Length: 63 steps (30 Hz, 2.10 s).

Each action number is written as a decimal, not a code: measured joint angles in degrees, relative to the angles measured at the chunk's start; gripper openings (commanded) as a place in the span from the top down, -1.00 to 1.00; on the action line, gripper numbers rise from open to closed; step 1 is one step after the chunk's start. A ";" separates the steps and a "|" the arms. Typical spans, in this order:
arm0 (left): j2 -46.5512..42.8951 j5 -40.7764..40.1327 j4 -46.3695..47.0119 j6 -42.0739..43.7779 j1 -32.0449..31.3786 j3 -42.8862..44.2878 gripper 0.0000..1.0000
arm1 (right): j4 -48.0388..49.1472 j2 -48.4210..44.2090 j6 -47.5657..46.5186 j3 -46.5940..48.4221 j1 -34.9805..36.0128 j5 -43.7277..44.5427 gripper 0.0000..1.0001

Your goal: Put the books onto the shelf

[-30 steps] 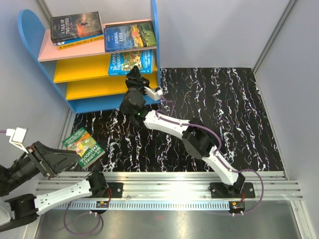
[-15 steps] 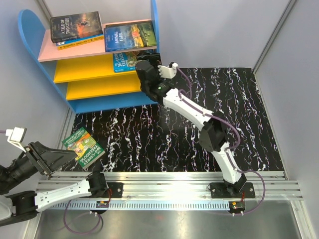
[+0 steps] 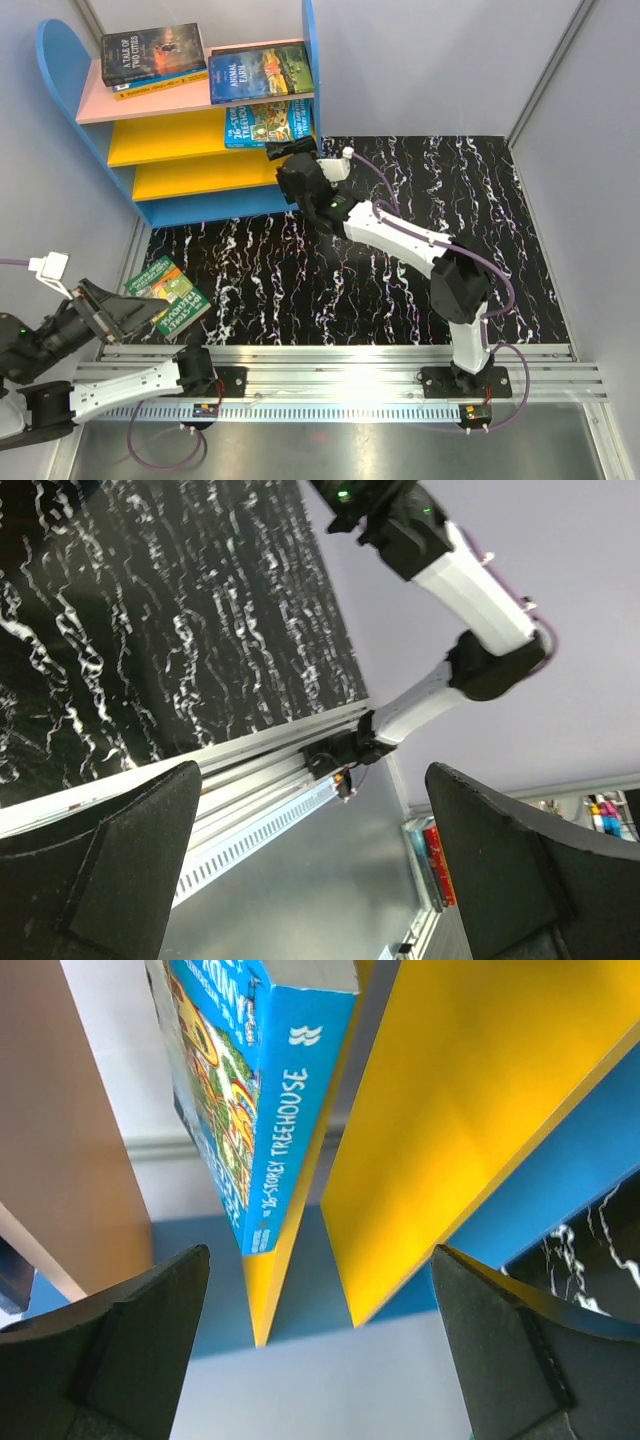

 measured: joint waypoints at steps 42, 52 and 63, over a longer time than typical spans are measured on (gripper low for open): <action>29.55 17.42 18.88 10.78 81.70 -39.21 -0.97 | -28.06 -21.49 -39.08 -33.11 -6.29 -74.97 -0.99; 45.72 12.28 27.32 16.15 95.51 -32.68 -0.97 | -35.15 -24.35 -42.75 -38.01 -6.29 -76.00 -1.00; 55.60 14.91 41.77 21.07 109.22 -37.77 -0.94 | -49.05 -27.91 -47.15 -33.77 -6.32 -72.39 -0.99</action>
